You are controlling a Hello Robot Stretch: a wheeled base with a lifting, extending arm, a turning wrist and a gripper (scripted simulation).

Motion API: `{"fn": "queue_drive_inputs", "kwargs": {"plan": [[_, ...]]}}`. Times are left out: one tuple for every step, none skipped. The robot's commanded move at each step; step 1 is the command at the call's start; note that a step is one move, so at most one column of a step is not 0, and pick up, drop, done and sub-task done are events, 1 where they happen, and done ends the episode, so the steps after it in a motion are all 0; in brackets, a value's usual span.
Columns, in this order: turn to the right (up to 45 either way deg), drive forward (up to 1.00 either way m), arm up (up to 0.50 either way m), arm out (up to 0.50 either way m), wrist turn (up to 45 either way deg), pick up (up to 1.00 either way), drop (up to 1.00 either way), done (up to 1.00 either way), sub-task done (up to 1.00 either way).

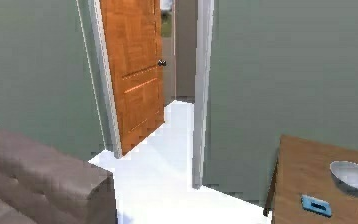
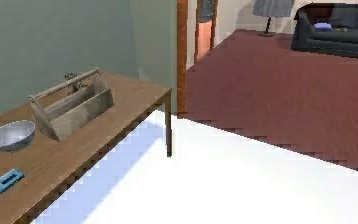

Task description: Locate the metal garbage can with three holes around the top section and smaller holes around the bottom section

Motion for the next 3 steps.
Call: {"fn": "queue_drive_inputs", "kwargs": {"plan": [[3.0, 0.00, 0.00, 0.00, 0.0, 0.00, 0.00, 0.00, 0.00], [0.0, 1.00, 0.00, 0.00, 0.0, 0.00, 0.00, 0.00, 0.00], [0.0, 0.20, 0.00, 0.00, 0.0, 0.00, 0.00, 0.00, 0.00]]}}
